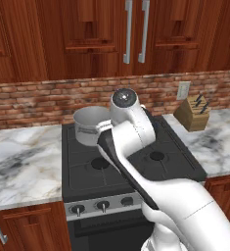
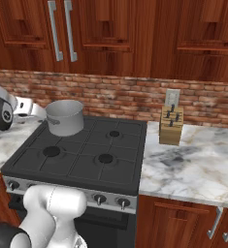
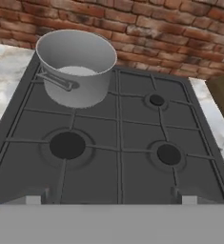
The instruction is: Turn on the rear left burner of the stove.
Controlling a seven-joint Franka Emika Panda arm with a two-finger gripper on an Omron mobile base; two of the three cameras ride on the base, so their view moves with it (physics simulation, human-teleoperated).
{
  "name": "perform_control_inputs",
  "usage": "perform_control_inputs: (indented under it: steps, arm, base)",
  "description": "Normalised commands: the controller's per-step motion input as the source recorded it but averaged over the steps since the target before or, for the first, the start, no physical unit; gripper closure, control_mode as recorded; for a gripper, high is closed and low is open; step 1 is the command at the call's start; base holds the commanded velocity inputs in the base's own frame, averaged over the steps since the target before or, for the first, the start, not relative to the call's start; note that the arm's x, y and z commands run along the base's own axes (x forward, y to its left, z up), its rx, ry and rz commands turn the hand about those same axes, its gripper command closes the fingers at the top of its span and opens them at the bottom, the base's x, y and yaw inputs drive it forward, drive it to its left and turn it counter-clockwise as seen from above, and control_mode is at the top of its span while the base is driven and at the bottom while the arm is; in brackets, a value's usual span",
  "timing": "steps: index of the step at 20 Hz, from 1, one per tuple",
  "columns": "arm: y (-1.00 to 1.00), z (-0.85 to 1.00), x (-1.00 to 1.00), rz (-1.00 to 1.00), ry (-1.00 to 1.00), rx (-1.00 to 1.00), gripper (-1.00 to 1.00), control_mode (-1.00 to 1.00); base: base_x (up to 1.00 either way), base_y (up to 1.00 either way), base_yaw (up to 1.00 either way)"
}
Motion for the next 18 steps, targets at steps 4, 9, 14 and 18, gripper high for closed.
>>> perform_control_inputs:
  steps: [4,9,14,18]
  arm:
    - [0.41,-0.23,-0.23,0.0,-0.24,0.0,-1.0,-1.0]
    - [0.78,-0.63,-0.53,0.0,-0.43,0.0,-1.0,-1.0]
    - [0.42,-0.55,-0.53,0.0,-0.53,0.0,-1.0,-1.0]
    - [0.23,-0.38,-0.36,0.0,-0.63,0.01,-1.0,-1.0]
  base:
    - [0.0,0.0,0.0]
    - [0.0,0.0,0.0]
    - [0.0,0.0,0.0]
    - [0.0,0.0,0.0]
